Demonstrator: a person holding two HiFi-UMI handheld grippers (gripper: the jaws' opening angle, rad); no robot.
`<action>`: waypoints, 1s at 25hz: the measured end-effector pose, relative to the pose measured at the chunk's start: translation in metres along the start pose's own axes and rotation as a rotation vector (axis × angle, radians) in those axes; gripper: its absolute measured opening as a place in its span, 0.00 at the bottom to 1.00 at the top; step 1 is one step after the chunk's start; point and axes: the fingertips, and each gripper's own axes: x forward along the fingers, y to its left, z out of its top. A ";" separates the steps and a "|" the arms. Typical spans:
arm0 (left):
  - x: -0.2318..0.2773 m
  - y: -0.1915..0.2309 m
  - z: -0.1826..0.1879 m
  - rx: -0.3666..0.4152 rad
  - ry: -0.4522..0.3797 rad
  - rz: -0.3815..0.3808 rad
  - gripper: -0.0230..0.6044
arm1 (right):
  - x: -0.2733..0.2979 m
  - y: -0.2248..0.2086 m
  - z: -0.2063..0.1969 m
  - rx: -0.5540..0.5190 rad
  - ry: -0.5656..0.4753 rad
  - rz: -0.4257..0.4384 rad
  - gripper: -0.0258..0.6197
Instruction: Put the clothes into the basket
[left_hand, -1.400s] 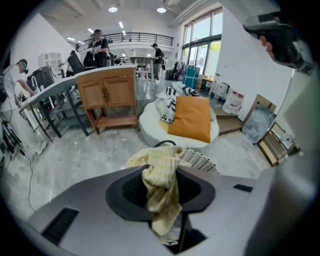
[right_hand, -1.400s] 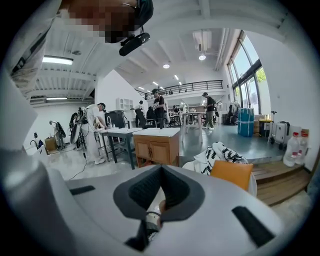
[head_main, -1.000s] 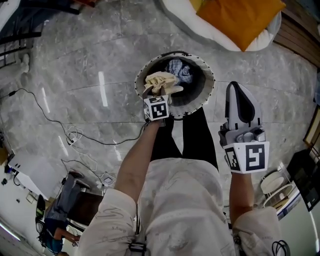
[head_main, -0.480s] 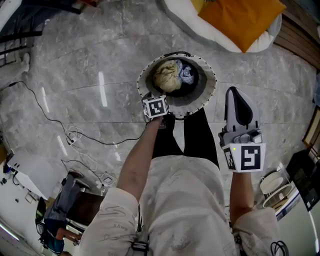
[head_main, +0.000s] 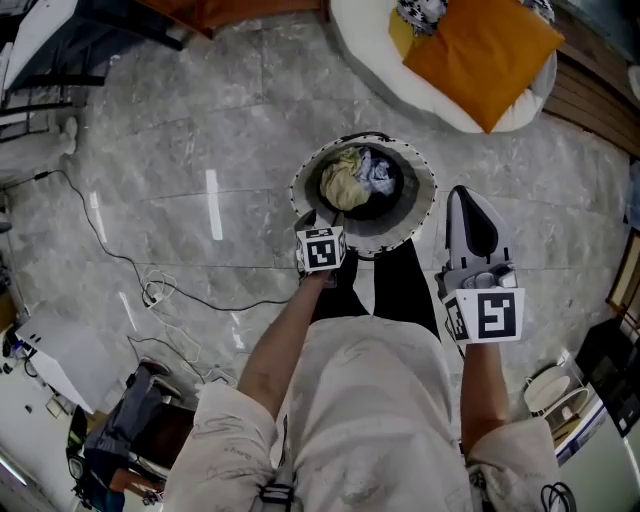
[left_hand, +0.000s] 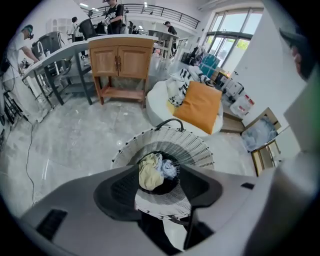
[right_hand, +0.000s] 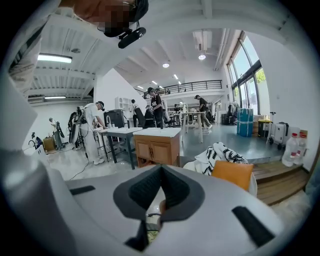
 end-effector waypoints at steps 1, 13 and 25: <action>-0.012 -0.004 0.002 0.013 -0.012 -0.015 0.43 | -0.002 0.004 0.004 -0.002 0.001 0.003 0.02; -0.173 -0.031 0.124 0.132 -0.437 -0.065 0.43 | -0.011 0.029 0.100 -0.082 -0.141 0.032 0.02; -0.345 -0.057 0.248 0.227 -0.857 -0.094 0.43 | -0.042 0.032 0.200 -0.070 -0.306 -0.005 0.02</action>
